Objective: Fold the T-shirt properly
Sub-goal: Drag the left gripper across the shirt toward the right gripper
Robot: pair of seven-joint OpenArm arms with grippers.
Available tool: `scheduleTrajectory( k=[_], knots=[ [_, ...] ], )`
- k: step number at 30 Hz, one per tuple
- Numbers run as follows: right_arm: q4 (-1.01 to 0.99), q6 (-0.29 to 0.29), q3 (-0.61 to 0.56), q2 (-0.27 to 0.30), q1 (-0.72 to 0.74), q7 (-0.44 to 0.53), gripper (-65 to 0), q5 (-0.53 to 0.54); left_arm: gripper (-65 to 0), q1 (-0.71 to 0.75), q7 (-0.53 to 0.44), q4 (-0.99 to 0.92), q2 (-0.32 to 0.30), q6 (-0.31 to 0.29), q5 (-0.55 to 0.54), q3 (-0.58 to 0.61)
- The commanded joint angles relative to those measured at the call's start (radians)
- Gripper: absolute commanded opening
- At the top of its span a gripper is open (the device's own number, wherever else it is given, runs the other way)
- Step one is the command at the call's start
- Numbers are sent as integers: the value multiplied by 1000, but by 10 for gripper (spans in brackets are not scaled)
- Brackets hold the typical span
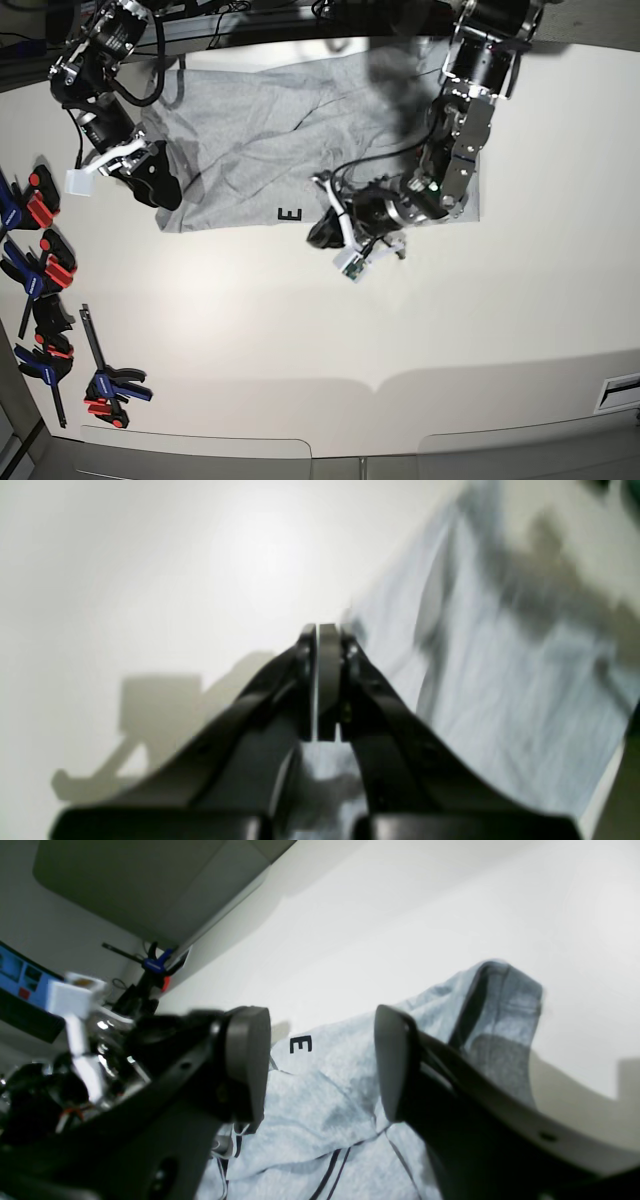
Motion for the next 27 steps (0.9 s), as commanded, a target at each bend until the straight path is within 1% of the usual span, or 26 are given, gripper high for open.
scheduleTrajectory(
  k=[1, 3, 5, 8, 10, 11, 12, 13, 15, 16, 17, 21, 23, 25, 27],
  knots=[
    [19, 12, 2, 11, 8, 23, -336, 32, -650, -36, -30, 4, 12, -6, -13, -1],
    [19, 12, 3, 12, 9, 24, -336, 29, -650, -70, -5, -8, 16, -6, -13, -2],
    [19, 12, 3, 21, 8, 44, -336, 7, -650, -103, 66, -4, 7, -5, -13, -7],
    [19, 12, 4, 60, 8, 93, -335, -97, -650, -143, 152, 9, -25, -6, -22, -23],
    [19, 12, 4, 98, 8, 98, -324, -175, -650, -154, 169, 16, -64, -6, -46, -31],
    [19, 12, 4, 117, 8, 100, -299, -206, -650, -154, 170, 16, -87, -6, -58, -31],
    [16, 12, 4, 137, 8, 107, -262, -226, -607, -154, 170, 16, -108, -6, -67, -31],
    [8, 12, 4, 155, 8, 114, -230, -240, -546, -151, 171, 16, -126, -6, -70, -31],
    [-17, 12, 4, 187, 8, 120, -198, -243, -454, -146, 184, 16, -154, -6, -69, -31],
    [-38, 12, 4, 201, 8, 120, -198, -242, -432, -146, 190, 16, -166, -6, -69, -31],
    [-67, 12, 4, 210, 9, 120, -198, -242, -422, -146, 195, 16, -179, -6, -69, -31],
    [-214, 12, 2, 219, 32, 120, -198, -229, -421, -146, 181, 16, -214, -5, -69, -31],
    [-296, 12, 2, 219, 51, 117, -198, -201, -421, -146, 182, 16, -214, -3, -69, -31],
    [-364, 12, 2, 219, 68, 93, -198, -176, -421, -146, 182, 16, -211, -3, -69, -31],
    [-412, 12, -5, 219, 81, 62, -198, -174, -421, -146, 182, 16, -211, -3, -68, -31]
  ],
)
